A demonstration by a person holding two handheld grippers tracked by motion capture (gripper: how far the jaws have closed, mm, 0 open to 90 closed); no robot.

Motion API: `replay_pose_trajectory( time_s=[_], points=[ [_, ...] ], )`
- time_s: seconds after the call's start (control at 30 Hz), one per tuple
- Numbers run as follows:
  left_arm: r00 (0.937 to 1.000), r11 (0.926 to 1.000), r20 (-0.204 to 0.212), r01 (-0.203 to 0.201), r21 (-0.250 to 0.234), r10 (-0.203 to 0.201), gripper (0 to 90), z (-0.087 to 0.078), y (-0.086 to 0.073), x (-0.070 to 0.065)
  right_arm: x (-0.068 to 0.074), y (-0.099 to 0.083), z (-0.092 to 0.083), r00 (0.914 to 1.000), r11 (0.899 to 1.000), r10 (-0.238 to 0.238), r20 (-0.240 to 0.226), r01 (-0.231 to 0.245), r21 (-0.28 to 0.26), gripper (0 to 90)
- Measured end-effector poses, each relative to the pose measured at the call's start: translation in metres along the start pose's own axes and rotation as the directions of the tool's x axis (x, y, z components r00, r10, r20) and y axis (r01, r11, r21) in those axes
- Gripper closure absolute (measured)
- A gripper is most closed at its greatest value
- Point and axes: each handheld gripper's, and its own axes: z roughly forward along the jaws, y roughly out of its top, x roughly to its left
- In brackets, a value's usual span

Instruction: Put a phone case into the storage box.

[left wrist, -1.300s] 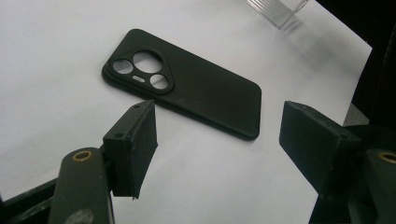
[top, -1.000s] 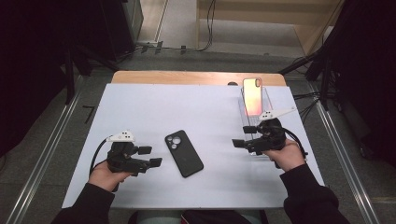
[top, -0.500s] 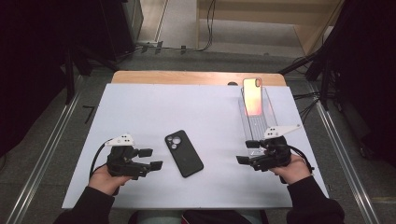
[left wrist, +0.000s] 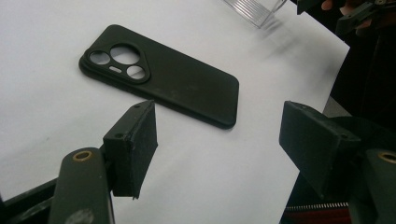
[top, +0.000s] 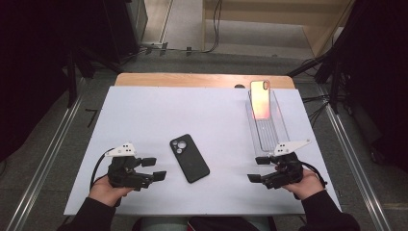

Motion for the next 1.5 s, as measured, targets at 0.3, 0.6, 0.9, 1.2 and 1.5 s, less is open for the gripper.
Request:
replay_pose_trajectory(
  time_s=[0.3, 0.6, 0.9, 1.2, 1.5],
  points=[
    [0.9999, 1.0000, -0.011, 0.008, -0.001, -0.008, 28.2, -0.001, -0.004, 0.001, 0.005, 0.017, 0.007, 0.9985, 0.999, 0.049, 0.022, -0.049, -0.023, 17.6],
    [0.9993, 0.9996, -0.026, 0.027, -0.003, -0.027, 28.2, -0.005, -0.009, 0.002, 0.013, 0.037, 0.025, 0.9951, 0.996, 0.085, 0.050, -0.083, -0.041, 16.1],
    [0.9987, 0.9993, -0.036, 0.037, -0.009, -0.037, 28.2, -0.008, -0.011, 0.002, 0.017, 0.052, 0.043, 0.9897, 0.992, 0.121, 0.077, -0.117, -0.044, 15.7],
    [0.9986, 0.9989, -0.026, 0.046, -0.003, -0.046, 28.3, -0.008, -0.011, 0.002, 0.017, 0.062, 0.057, 0.9897, 0.996, 0.081, 0.118, -0.076, -0.041, 1.6],
    [0.9986, 0.9989, -0.027, 0.046, -0.007, -0.047, 28.2, -0.008, -0.011, 0.002, 0.020, 0.075, 0.073, 0.9868, 0.996, 0.082, 0.140, -0.077, -0.036, 0.0]
  ],
)
